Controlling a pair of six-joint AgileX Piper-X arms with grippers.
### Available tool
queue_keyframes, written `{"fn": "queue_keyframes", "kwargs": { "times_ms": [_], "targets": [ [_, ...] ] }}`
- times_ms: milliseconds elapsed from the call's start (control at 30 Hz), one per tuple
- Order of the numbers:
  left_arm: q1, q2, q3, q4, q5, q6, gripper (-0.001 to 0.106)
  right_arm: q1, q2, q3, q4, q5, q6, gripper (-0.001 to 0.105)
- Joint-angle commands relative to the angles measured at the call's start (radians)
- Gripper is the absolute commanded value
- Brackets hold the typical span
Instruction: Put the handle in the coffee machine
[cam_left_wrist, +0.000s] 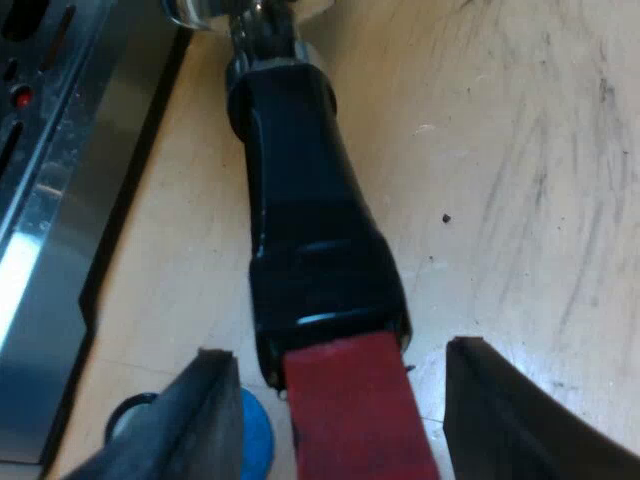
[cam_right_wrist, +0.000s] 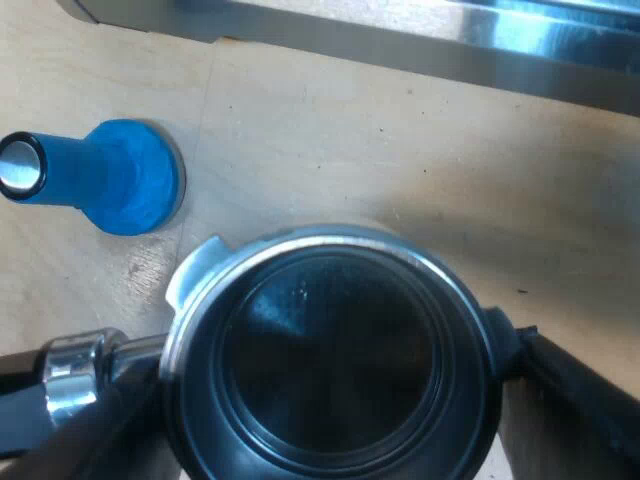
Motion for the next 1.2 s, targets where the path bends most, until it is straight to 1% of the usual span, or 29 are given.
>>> {"fn": "queue_keyframes", "kwargs": {
  "times_ms": [33,200,300,433,867,900,933,967,1000,1100,1167,1200],
  "targets": [
    [-0.005,0.016,-0.004,-0.023,-0.006,0.001,0.049,-0.002,-0.017,-0.015,-0.026,-0.014,0.008,0.000],
    [-0.005,0.017,-0.004,-0.058,-0.015,0.006,0.049,-0.002,-0.017,-0.015,-0.025,-0.014,0.008,0.000],
    [-0.005,0.017,-0.004,-0.047,-0.022,0.005,0.048,-0.002,-0.017,-0.015,-0.025,-0.014,0.008,0.000],
    [-0.005,0.017,-0.004,-0.023,-0.049,0.010,0.045,-0.002,-0.017,-0.015,-0.025,-0.014,0.008,0.000],
    [-0.005,0.017,-0.004,-0.019,-0.050,0.019,0.045,-0.002,-0.017,-0.015,-0.025,-0.014,0.008,0.000],
    [-0.005,0.017,-0.004,-0.019,-0.050,0.019,0.043,-0.002,-0.017,-0.015,-0.025,-0.017,0.008,0.000],
    [-0.005,0.017,-0.004,-0.019,-0.050,0.019,0.038,-0.002,-0.017,-0.015,-0.025,-0.018,0.008,0.000],
    [-0.005,0.017,-0.004,-0.019,-0.050,0.019,0.037,-0.002,-0.017,-0.015,-0.025,-0.018,0.008,0.000],
    [-0.005,0.017,-0.004,-0.017,-0.050,0.019,0.025,-0.002,-0.017,-0.015,-0.025,-0.018,0.008,0.000],
    [-0.005,0.017,-0.004,-0.017,-0.050,0.019,0.005,-0.002,-0.017,-0.015,-0.025,-0.021,0.008,0.000],
    [-0.005,0.017,-0.004,-0.017,-0.050,0.019,0.000,-0.002,-0.017,-0.015,-0.025,-0.021,0.008,0.000],
    [-0.005,0.017,-0.004,-0.017,-0.050,0.019,0.000,-0.002,-0.017,-0.015,-0.025,-0.021,0.008,0.000]
  ]
}}
